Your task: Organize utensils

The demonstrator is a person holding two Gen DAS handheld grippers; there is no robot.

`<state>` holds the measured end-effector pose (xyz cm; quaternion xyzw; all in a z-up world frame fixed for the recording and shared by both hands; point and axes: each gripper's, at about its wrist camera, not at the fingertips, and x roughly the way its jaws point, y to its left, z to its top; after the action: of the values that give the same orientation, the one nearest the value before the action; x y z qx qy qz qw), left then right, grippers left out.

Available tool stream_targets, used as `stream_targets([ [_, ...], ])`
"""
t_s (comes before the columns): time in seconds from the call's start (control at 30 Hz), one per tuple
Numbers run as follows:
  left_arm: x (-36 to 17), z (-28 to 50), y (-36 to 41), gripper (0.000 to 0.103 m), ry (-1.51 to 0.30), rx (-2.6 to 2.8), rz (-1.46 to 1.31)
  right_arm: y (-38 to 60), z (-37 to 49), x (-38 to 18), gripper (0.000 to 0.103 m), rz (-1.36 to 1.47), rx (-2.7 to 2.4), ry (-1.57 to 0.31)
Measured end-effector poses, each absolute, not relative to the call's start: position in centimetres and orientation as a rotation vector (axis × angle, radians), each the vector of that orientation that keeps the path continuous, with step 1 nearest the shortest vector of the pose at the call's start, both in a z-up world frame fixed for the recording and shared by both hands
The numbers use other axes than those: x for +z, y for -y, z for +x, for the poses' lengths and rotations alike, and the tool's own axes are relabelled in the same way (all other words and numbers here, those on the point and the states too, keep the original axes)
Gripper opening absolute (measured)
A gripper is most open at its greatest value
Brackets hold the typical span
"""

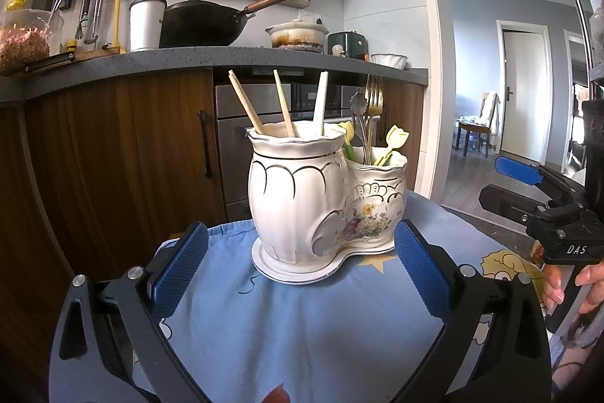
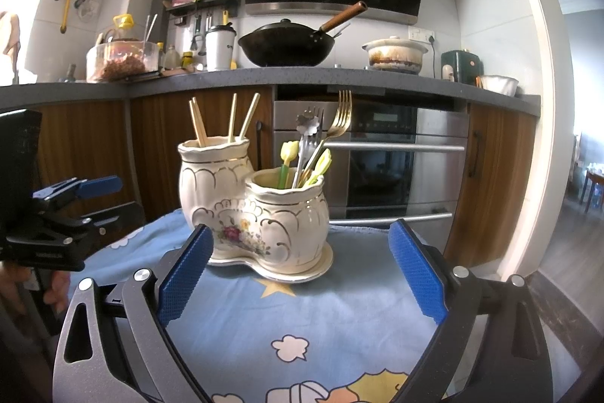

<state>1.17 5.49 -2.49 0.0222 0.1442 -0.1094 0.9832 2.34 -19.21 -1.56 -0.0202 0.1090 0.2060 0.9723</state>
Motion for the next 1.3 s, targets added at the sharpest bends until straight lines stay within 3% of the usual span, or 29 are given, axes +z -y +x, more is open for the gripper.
stream_targets([
  [1.3,-2.35,0.95,-5.64,0.097,-0.285,-0.208,0.043,19.25,2.34,-1.62,0.094,-0.04,0.416,-0.22],
])
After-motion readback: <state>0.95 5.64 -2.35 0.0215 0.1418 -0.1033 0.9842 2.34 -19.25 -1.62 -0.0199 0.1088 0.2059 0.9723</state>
